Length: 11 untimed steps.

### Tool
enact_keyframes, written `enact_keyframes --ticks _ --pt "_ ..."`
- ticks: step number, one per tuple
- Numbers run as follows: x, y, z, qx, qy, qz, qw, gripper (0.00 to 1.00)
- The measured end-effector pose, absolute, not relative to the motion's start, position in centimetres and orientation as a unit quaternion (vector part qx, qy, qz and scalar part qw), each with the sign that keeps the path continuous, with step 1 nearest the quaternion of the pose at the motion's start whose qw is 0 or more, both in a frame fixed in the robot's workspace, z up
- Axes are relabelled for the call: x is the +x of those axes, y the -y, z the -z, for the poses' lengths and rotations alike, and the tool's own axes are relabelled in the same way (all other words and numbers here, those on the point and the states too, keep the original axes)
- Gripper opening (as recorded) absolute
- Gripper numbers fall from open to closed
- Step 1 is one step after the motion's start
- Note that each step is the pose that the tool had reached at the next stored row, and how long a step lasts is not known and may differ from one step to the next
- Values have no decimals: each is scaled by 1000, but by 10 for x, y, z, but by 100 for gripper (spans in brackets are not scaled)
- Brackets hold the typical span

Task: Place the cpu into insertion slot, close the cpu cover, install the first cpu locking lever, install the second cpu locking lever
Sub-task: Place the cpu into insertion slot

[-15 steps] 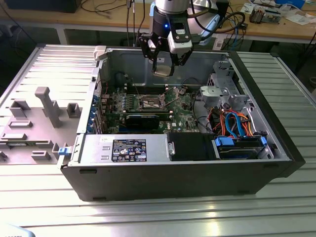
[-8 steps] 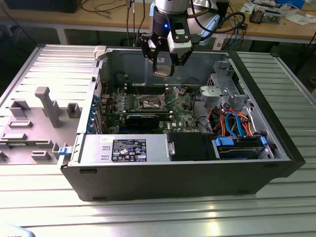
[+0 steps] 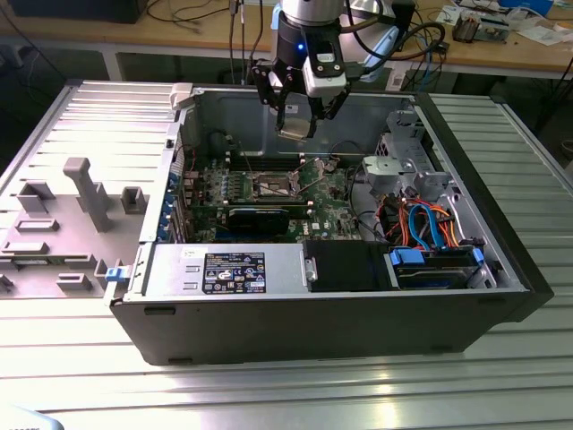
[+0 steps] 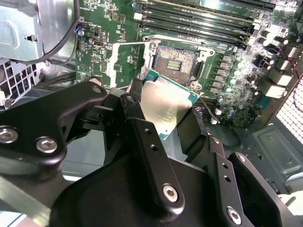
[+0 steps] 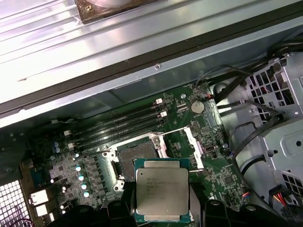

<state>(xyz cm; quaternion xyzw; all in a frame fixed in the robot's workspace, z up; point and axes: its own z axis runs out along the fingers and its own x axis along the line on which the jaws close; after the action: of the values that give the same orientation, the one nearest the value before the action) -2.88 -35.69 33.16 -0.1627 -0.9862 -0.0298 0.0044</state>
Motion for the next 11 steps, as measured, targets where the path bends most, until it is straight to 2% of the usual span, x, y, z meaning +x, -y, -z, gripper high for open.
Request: enact_keyframes --ticks 11 --pt "-29 357 -332 -174 984 30 4 54"
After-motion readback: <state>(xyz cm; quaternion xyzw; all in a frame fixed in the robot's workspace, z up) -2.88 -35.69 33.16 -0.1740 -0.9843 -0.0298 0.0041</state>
